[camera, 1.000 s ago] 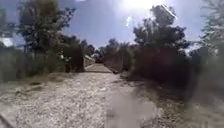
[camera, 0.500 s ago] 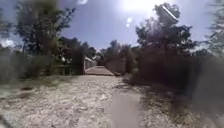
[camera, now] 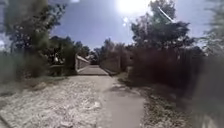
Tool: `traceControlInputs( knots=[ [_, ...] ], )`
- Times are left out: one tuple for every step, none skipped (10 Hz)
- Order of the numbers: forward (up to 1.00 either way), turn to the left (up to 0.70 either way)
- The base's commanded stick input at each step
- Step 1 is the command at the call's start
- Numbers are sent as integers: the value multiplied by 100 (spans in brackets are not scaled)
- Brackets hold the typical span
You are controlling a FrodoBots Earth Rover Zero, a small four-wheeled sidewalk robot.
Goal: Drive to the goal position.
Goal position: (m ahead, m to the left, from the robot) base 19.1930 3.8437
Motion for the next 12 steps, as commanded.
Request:
traceControlInputs(
  knots=[
    [70, 0],
    [70, 0],
    [70, 0],
    [70, 0],
    [70, 0],
    [70, 0],
    [70, 0],
    [70, 0],
    [70, 0],
    [70, 0],
    [70, 0],
    [70, 0]
  ],
)
